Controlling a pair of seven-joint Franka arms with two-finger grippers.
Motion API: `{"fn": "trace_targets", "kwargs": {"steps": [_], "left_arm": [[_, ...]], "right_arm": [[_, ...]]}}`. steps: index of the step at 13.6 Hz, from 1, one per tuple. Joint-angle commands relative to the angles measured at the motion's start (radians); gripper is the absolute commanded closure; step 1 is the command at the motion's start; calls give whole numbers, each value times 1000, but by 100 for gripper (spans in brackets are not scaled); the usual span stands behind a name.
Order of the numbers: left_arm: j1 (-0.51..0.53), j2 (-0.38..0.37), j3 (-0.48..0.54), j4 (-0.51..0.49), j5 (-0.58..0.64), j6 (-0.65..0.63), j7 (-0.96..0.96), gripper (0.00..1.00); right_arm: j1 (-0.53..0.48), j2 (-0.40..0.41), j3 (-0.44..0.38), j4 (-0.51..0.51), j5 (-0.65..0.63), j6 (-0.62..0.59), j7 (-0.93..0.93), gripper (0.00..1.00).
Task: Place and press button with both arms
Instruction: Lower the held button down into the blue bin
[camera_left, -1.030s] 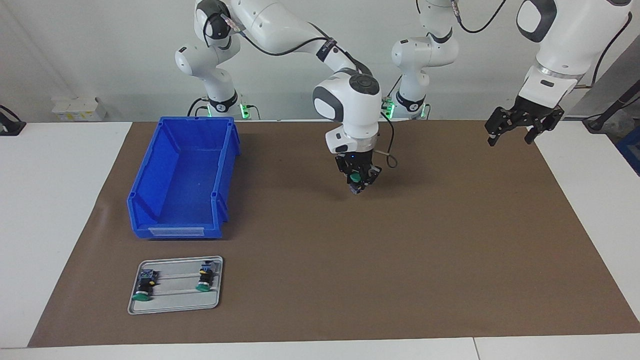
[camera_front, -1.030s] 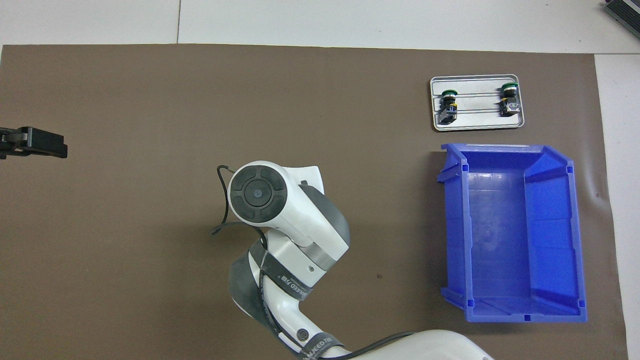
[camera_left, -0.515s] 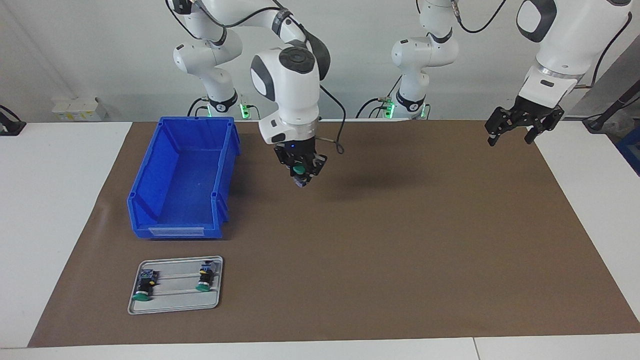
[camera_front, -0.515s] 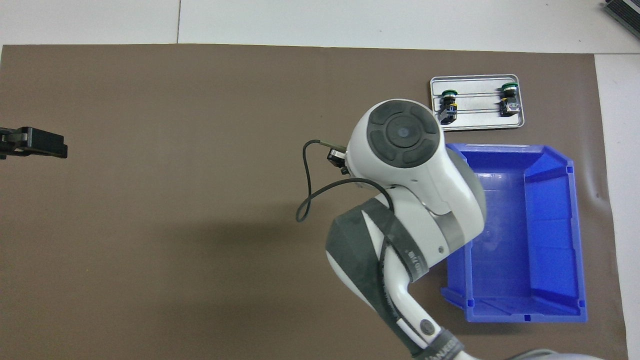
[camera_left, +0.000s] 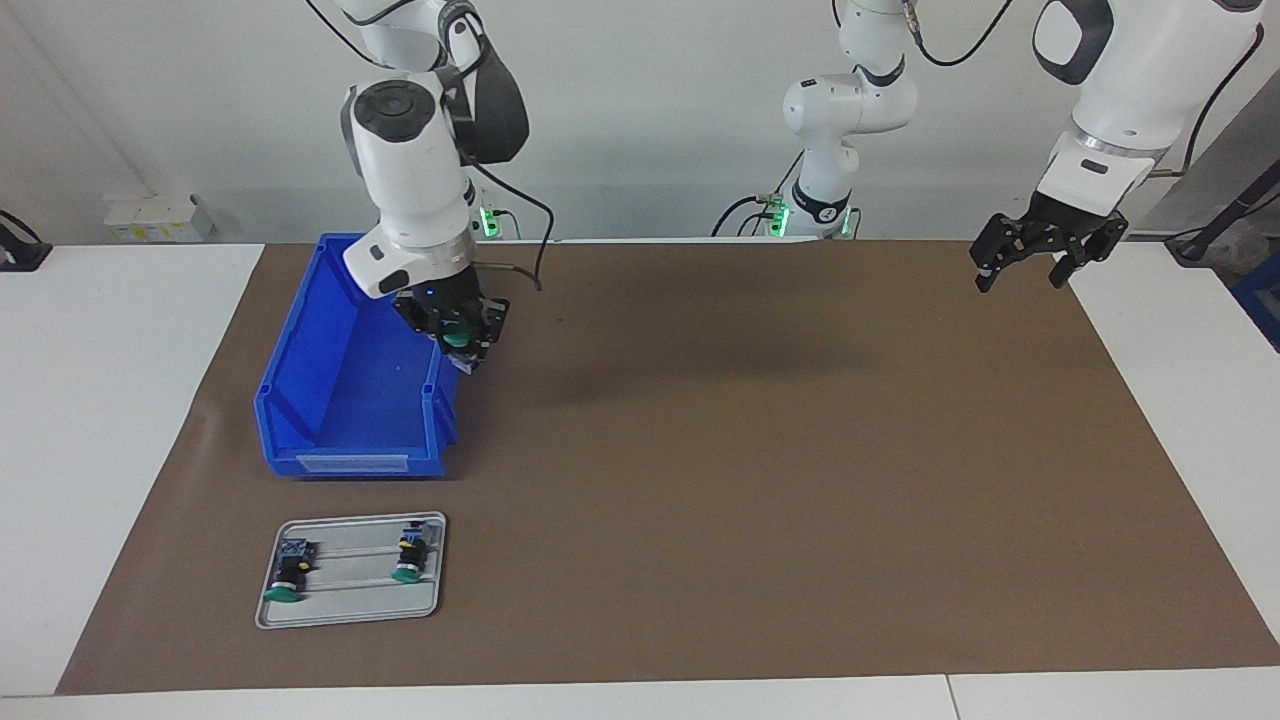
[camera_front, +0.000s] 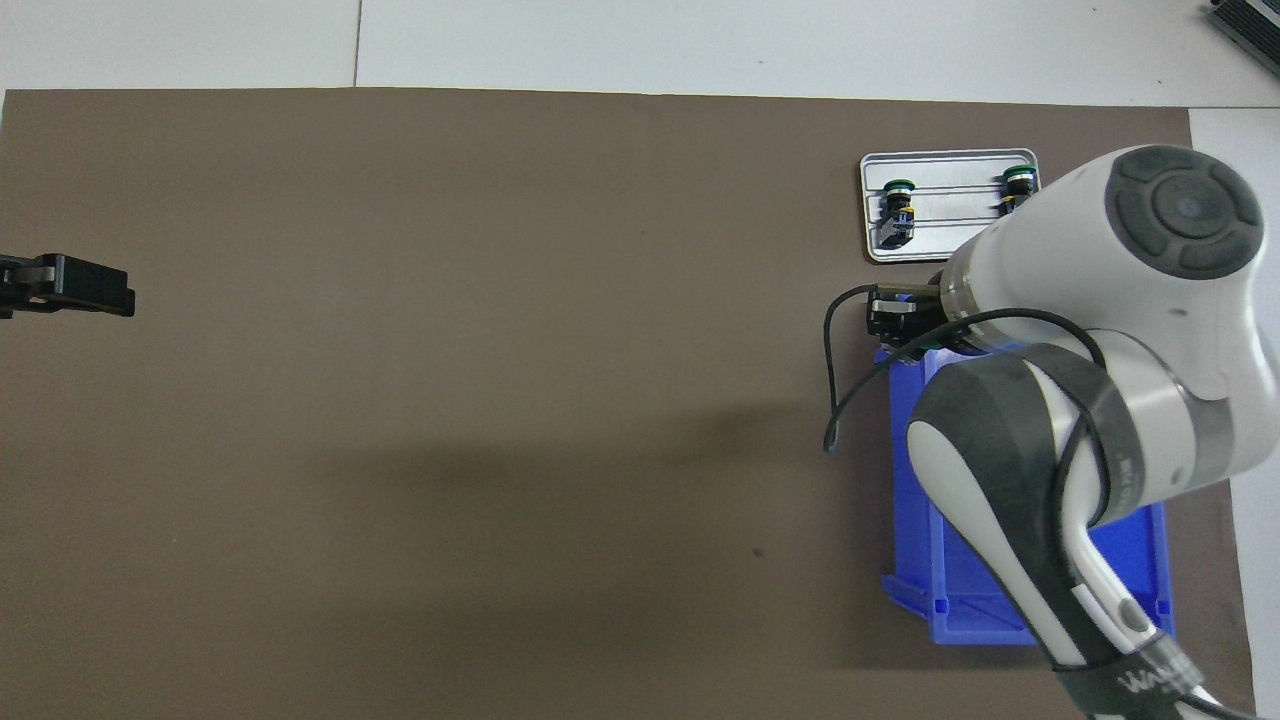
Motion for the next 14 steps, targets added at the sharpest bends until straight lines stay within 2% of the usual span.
{"fn": "trace_targets", "kwargs": {"steps": [1, 3, 6, 10, 14], "left_arm": [[3, -31, -2, -33, 14, 3, -11, 0], [3, -31, -2, -33, 14, 3, -11, 0], [3, -31, -2, -34, 14, 3, -11, 0], [3, -31, -2, -34, 14, 3, -11, 0], [3, -31, -2, -33, 14, 3, -11, 0]], "right_arm": [[-75, -53, 13, -92, -5, 32, -129, 100], [-136, -73, 13, -156, -5, 78, -233, 100], [-217, -59, 13, -209, -2, 170, -374, 100], [-270, 28, 15, -229, -2, 305, -491, 100], [-261, 103, 16, -229, -1, 375, -516, 100]]}}
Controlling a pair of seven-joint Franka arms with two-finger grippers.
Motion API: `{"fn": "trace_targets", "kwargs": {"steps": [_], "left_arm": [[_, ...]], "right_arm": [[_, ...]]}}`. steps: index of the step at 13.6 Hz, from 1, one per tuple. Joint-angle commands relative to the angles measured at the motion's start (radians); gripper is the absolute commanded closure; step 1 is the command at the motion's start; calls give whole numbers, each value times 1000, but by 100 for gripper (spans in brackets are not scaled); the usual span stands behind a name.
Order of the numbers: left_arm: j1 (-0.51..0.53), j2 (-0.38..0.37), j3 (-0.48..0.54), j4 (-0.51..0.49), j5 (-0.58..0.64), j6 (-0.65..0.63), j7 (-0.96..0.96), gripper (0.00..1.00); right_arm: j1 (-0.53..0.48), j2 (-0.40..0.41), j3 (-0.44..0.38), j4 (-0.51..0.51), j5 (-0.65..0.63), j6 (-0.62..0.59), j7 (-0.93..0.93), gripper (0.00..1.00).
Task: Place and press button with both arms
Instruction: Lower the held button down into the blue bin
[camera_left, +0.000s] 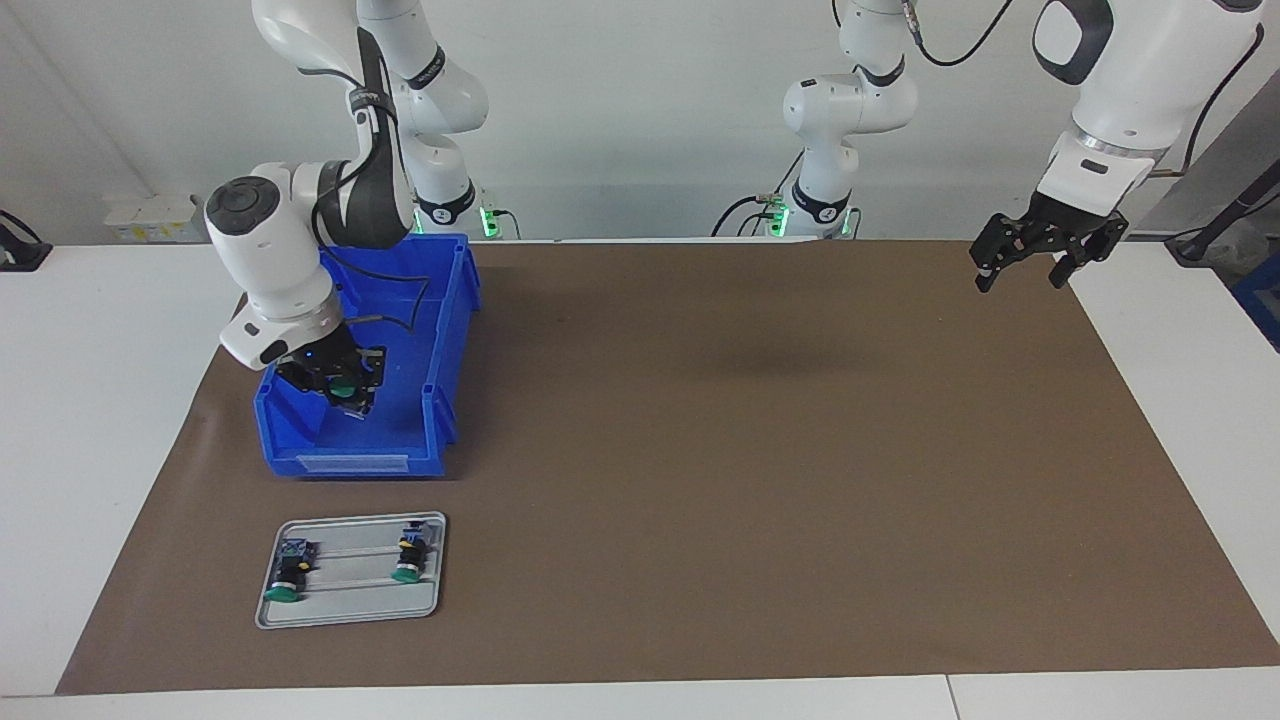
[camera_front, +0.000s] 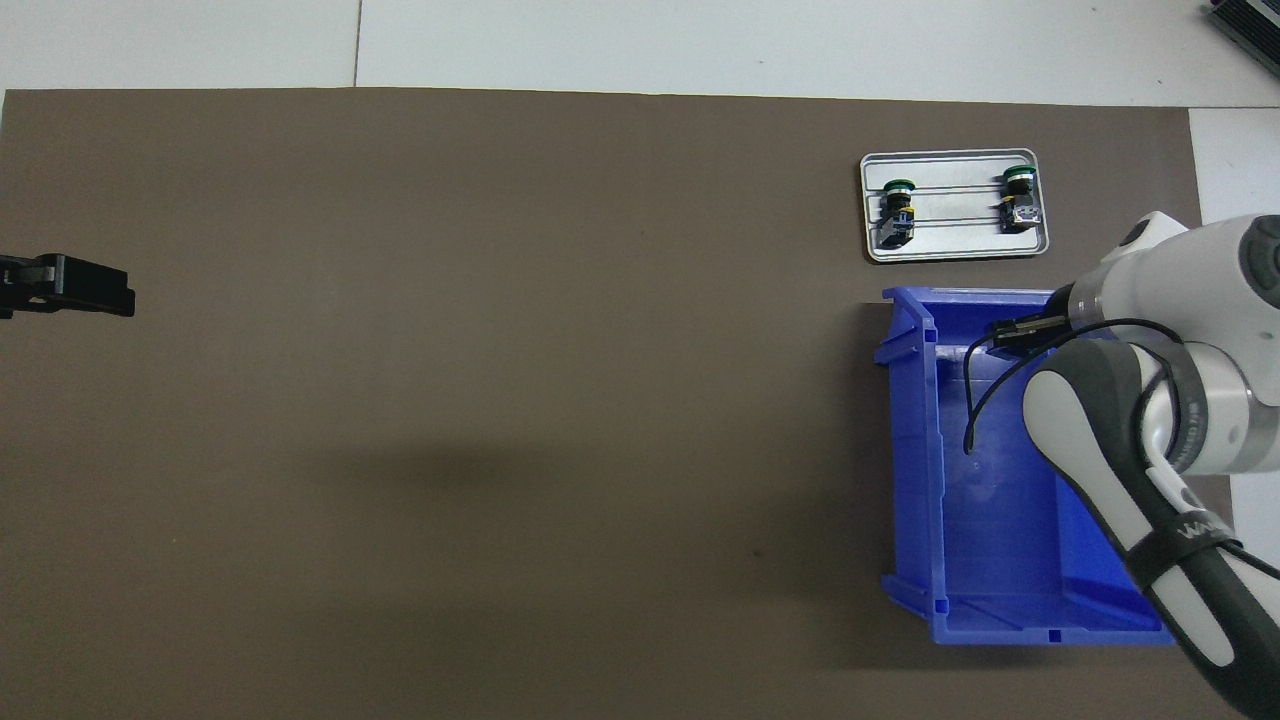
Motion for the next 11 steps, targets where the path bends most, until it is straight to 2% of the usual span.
{"fn": "trace_targets", "kwargs": {"steps": [1, 7, 8, 9, 10, 11], "left_arm": [[3, -31, -2, -34, 14, 3, -11, 0], [3, -31, -2, -34, 14, 3, -11, 0], [3, -31, -2, -32, 14, 3, -11, 0], [3, -31, -2, -32, 14, 3, -11, 0], [3, -31, -2, -32, 14, 3, -11, 0], [3, -31, -2, -32, 14, 3, -11, 0]], "right_arm": [[-6, 34, 14, -3, 1, 28, -39, 100], [-10, 63, 16, -42, 3, 95, -71, 100], [-10, 61, 14, -53, 3, 106, -69, 96], [-10, 61, 14, -53, 3, 106, -69, 60], [-12, 61, 14, -49, 3, 103, -65, 28], [-10, 61, 14, -44, 3, 103, -62, 17]]}}
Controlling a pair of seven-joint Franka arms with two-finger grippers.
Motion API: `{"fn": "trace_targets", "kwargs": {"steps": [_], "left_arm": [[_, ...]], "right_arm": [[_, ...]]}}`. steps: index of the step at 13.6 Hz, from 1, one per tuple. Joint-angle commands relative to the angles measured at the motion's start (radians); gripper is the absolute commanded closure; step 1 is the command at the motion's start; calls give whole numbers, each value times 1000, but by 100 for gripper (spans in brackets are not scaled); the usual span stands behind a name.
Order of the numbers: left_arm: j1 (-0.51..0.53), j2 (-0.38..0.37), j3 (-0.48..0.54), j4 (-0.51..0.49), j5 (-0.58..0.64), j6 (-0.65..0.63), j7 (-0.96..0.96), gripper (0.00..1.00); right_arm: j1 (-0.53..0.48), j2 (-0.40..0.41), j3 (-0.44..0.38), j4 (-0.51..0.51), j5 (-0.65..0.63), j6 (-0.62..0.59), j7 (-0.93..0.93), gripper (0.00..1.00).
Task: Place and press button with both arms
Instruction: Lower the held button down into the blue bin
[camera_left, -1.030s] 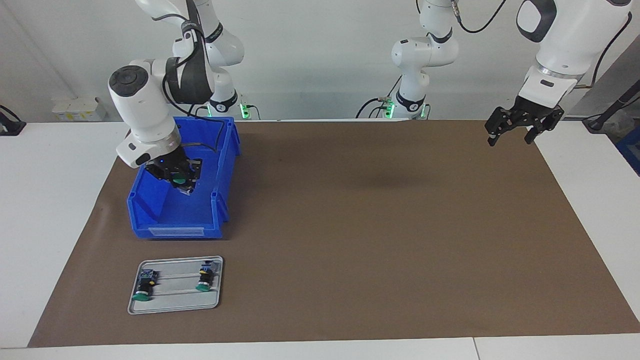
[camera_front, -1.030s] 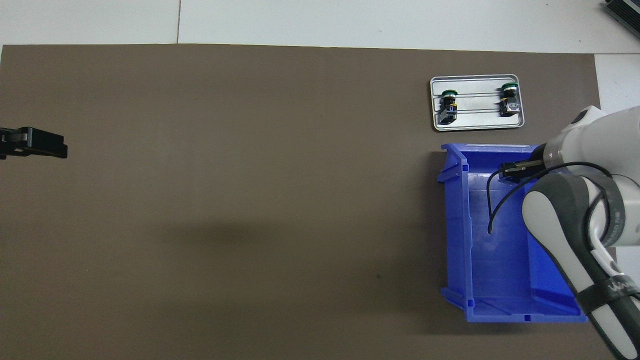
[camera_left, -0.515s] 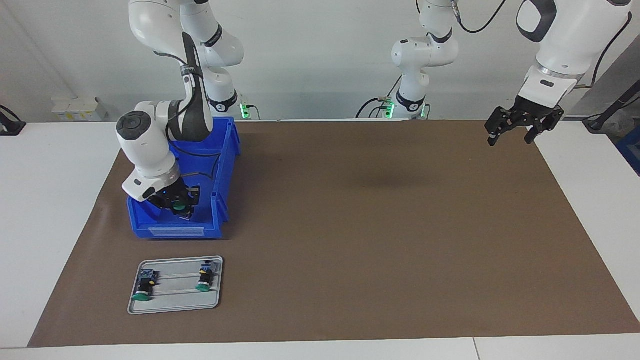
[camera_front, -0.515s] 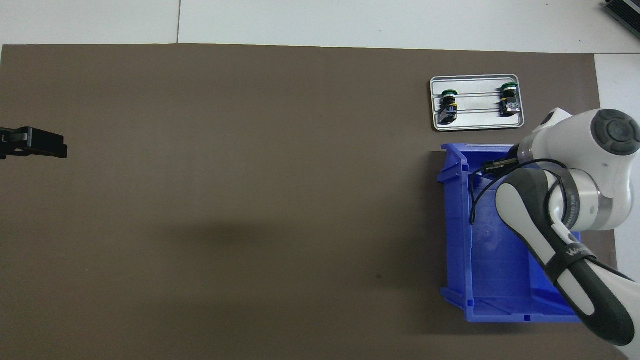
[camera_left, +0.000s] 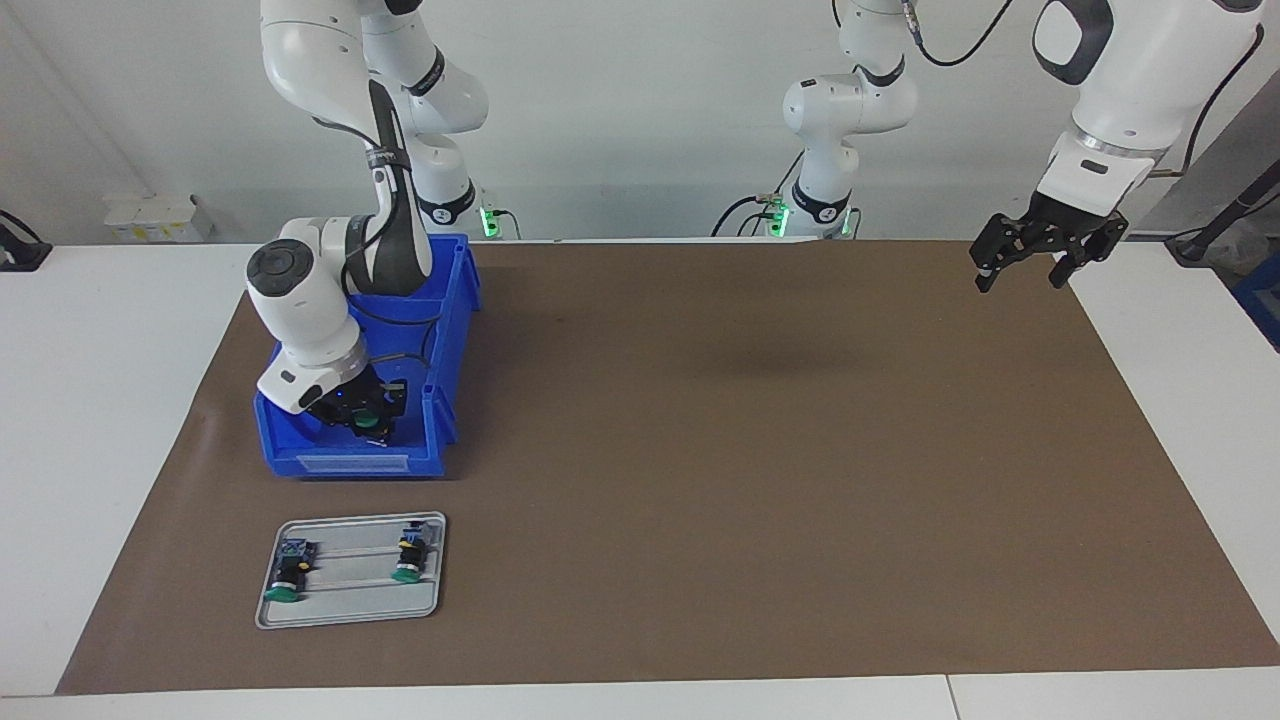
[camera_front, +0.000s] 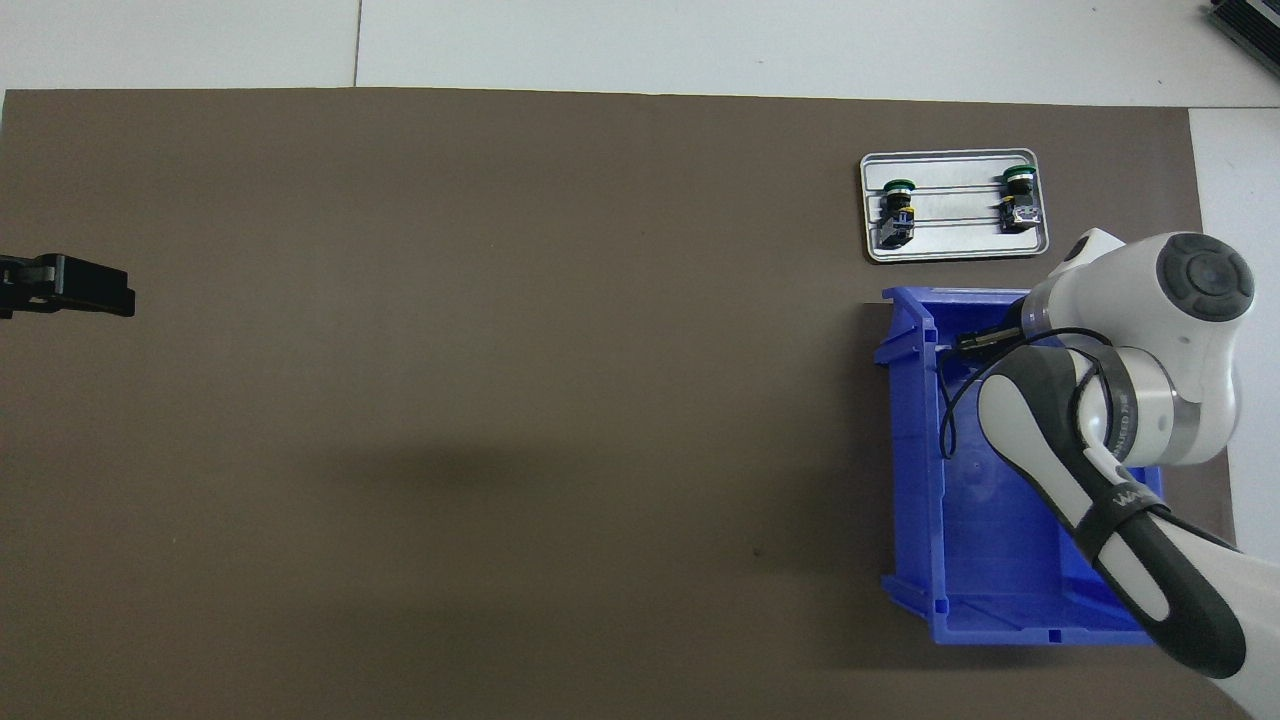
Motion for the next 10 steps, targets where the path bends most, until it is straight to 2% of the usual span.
{"fn": "trace_targets", "kwargs": {"steps": [1, 5, 10], "left_arm": [[3, -31, -2, -32, 14, 3, -11, 0], [3, -31, -2, -34, 14, 3, -11, 0], [3, -31, -2, -32, 14, 3, -11, 0]], "right_arm": [[-12, -16, 5, -1, 2, 18, -22, 10], [-5, -91, 4, 19, 2, -35, 99, 6], [0, -208, 8, 74, 2, -201, 289, 3]]}}
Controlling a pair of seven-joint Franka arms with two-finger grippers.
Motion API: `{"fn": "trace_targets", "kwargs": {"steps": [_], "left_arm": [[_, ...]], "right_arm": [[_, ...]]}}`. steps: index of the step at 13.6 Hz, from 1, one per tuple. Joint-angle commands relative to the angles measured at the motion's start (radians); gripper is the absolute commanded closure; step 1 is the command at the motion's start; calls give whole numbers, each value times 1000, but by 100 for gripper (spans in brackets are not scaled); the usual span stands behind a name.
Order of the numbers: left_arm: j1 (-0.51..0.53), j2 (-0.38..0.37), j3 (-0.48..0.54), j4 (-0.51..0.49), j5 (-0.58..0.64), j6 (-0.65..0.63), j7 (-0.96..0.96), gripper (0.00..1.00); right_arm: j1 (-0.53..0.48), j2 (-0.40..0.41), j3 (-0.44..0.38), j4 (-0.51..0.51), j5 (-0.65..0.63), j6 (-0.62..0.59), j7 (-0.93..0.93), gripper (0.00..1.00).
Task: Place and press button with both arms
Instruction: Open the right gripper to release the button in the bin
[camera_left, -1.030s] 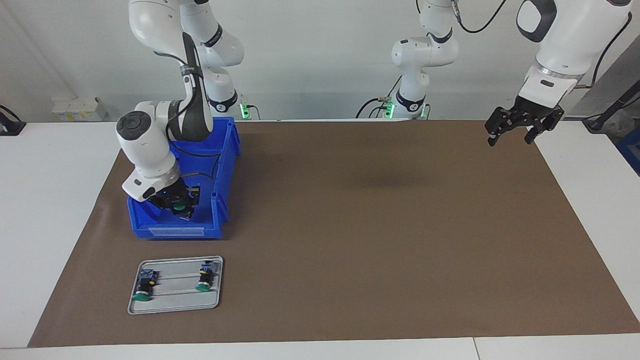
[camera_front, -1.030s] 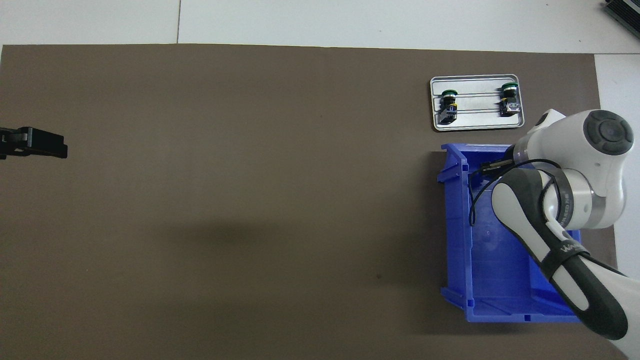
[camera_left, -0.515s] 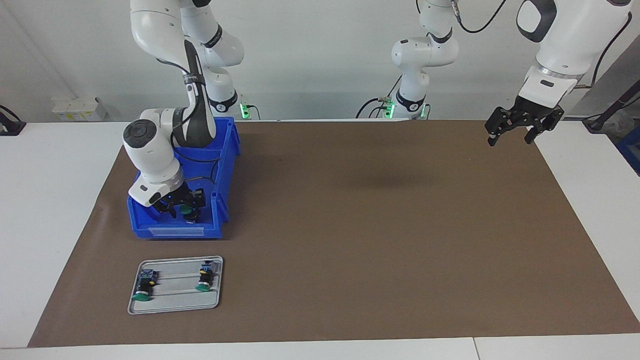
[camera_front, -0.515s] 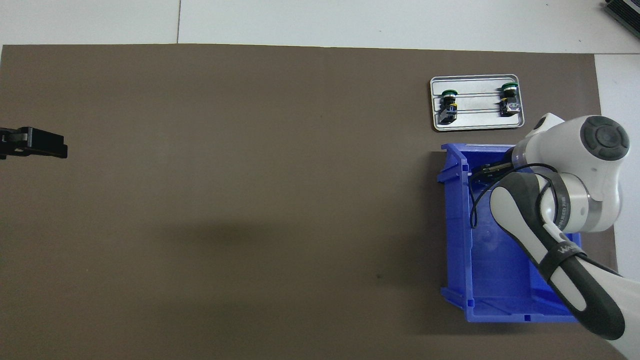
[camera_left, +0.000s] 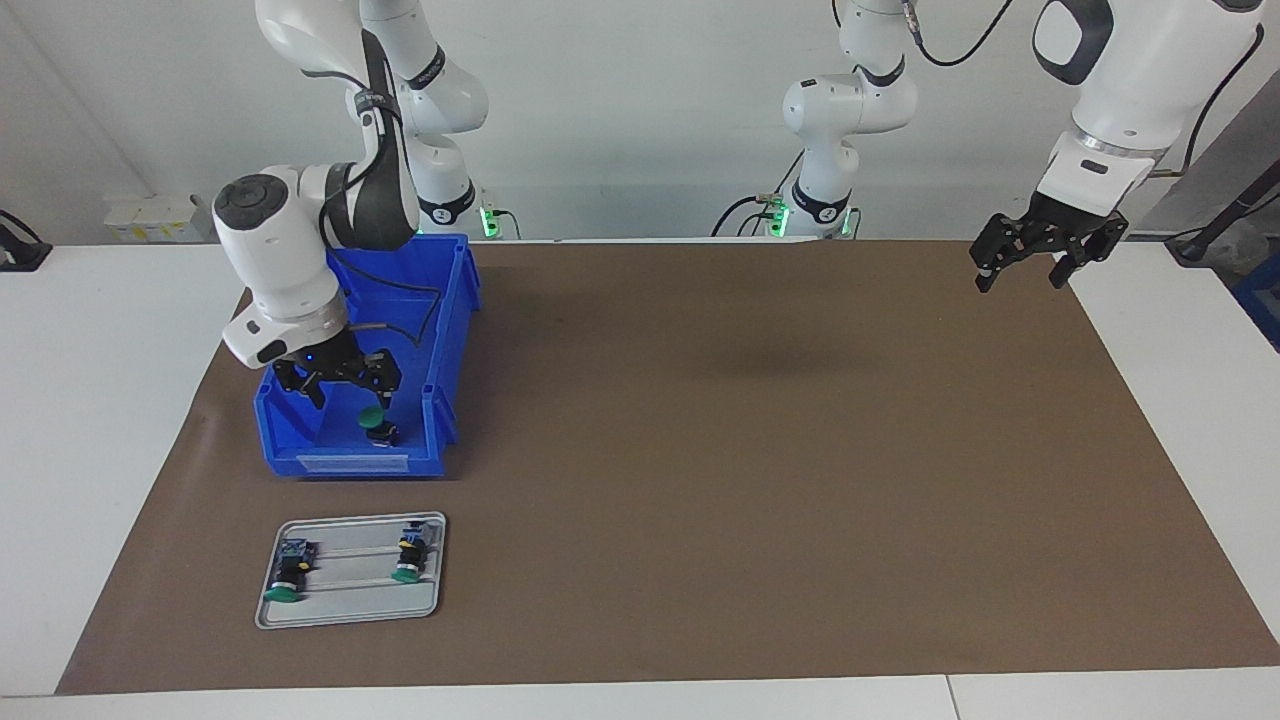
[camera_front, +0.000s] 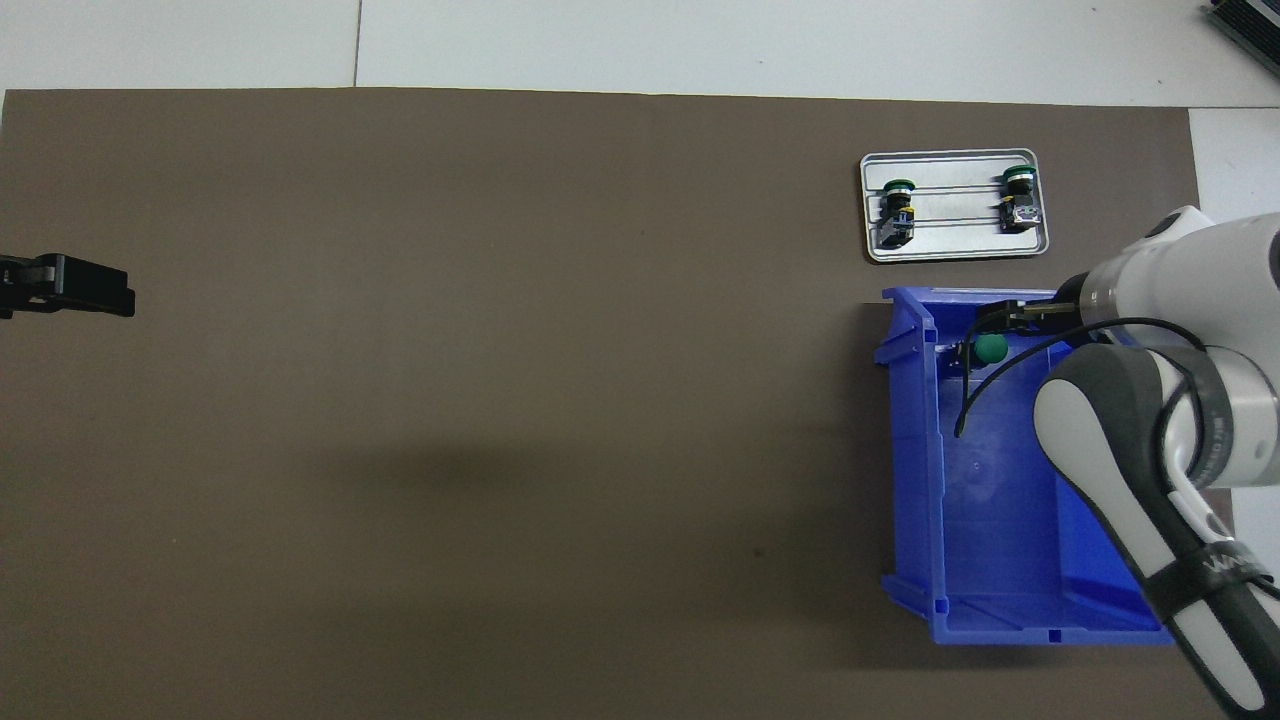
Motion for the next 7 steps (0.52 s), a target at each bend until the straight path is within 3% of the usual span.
{"fn": "trace_targets", "kwargs": {"steps": [1, 7], "left_arm": [[3, -31, -2, -32, 14, 3, -11, 0], [3, -31, -2, -32, 14, 3, -11, 0]], "right_arm": [[-2, -45, 6, 66, 2, -123, 57, 3], [-13, -27, 6, 385, 34, -429, 55, 2]]}}
